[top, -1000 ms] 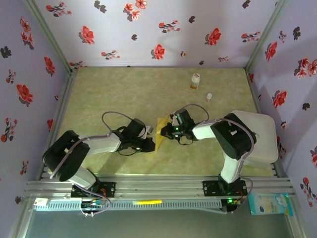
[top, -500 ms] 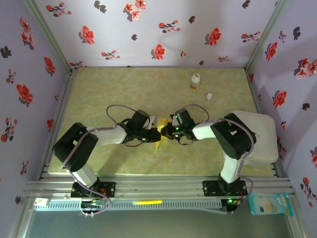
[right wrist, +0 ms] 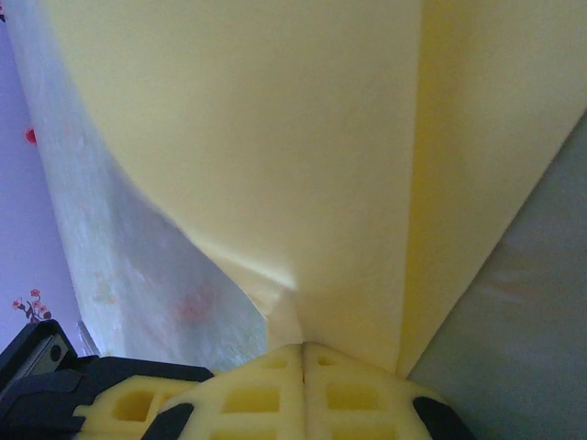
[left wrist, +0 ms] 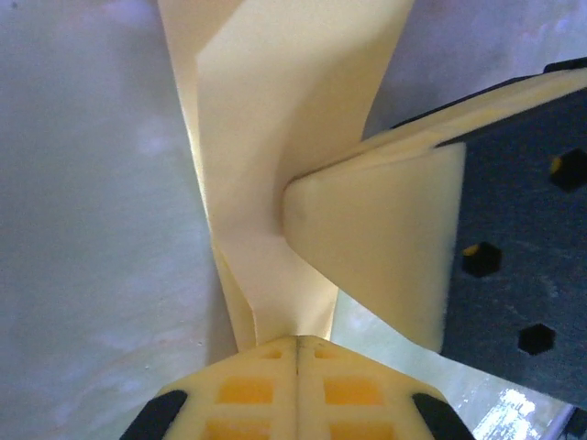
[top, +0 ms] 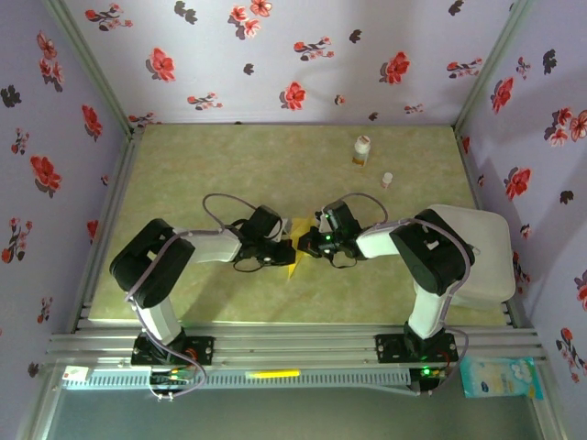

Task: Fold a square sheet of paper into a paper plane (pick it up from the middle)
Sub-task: Fold the wing for the fifth time at the center of the table.

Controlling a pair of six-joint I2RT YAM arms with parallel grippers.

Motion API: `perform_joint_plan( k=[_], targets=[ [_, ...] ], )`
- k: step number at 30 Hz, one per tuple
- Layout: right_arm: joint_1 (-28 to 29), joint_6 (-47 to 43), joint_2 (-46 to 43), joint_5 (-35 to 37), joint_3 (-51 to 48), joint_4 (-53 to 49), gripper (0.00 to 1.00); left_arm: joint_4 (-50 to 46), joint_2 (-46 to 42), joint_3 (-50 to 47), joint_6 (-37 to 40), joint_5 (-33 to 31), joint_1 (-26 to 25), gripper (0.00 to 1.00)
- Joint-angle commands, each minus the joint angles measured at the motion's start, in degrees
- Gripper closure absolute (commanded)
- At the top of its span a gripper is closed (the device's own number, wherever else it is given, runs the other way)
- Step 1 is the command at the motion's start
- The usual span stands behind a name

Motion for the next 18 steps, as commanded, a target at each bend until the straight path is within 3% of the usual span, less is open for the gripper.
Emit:
perform_joint_plan(
  k=[1, 11, 18],
  targets=[
    [-0.81, -0.64, 1.01, 3.21, 1.06, -1.53, 0.96, -3.26, 1.81, -1.14, 2.0, -2.96, 0.31, 1.0],
    [-5.77, -3.5, -8.05, 3.99, 2.54, -6.38, 0.93, -0.27, 2.71, -6.98, 1.04, -2.79, 0.24, 1.0],
    [-4.93, -3.21, -8.5, 1.71, 1.71, -4.57, 0.94, -0.08, 3.08, -6.99, 1.96, -2.21, 0.31, 1.0]
  ],
)
